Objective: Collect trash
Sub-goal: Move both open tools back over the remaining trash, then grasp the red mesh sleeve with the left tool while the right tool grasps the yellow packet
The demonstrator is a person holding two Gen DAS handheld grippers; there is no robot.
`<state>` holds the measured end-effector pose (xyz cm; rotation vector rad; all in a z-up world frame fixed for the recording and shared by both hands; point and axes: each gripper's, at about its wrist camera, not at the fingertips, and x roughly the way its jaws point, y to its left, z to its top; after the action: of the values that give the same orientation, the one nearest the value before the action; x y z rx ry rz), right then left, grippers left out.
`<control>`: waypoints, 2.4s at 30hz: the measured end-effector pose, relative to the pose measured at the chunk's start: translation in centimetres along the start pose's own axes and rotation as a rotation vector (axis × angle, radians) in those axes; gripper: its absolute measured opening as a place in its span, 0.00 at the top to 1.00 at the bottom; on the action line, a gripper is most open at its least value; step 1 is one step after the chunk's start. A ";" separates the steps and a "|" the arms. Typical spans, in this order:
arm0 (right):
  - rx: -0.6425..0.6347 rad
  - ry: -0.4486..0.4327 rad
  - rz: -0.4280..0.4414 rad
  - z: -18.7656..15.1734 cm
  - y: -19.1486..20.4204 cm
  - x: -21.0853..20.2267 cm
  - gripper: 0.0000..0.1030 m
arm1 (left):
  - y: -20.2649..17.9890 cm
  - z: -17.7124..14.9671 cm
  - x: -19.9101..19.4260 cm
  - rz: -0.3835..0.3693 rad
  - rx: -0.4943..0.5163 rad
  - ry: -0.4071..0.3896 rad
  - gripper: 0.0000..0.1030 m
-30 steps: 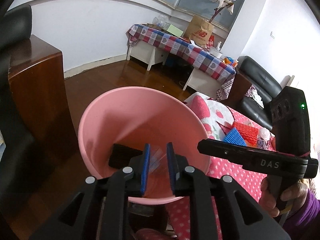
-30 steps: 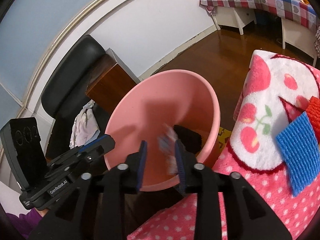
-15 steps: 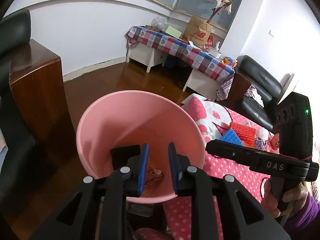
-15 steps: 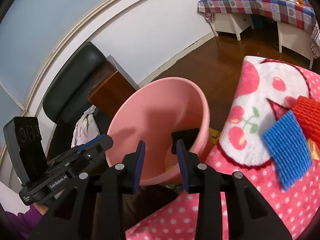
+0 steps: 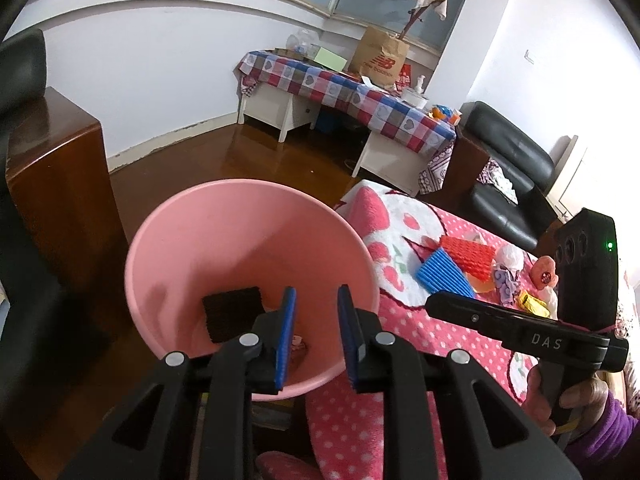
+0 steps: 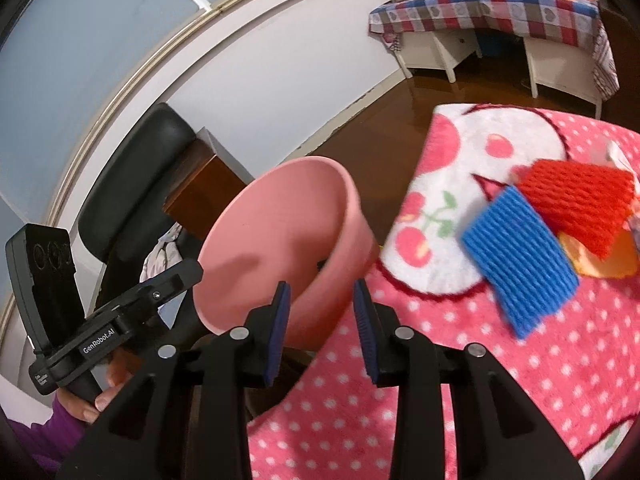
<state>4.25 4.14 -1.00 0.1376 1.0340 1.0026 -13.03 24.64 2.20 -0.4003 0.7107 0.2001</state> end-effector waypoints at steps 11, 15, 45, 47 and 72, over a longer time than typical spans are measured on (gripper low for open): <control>0.091 -0.035 -0.049 -2.5 -4.0 -2.7 0.68 | -2.7 -0.3 0.9 -0.034 0.051 0.028 0.76; 0.136 -0.051 -0.078 -3.7 -6.0 -3.9 0.68 | -3.7 -0.3 1.6 -0.046 0.072 0.044 0.76; 0.264 -0.154 -0.158 -7.4 -13.2 -10.4 0.68 | -20.3 0.9 9.9 -0.148 0.428 0.067 0.70; 0.266 -0.161 -0.166 -7.5 -13.7 -10.8 0.68 | -21.8 0.7 10.8 -0.137 0.475 0.057 0.69; 0.256 -0.281 -0.311 -8.1 -19.7 -20.1 0.68 | -24.3 -0.4 18.5 -0.061 0.593 0.069 0.95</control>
<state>7.77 -24.93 -2.74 0.3088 0.8879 0.5483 8.04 3.22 -3.43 0.1382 0.7870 -0.0864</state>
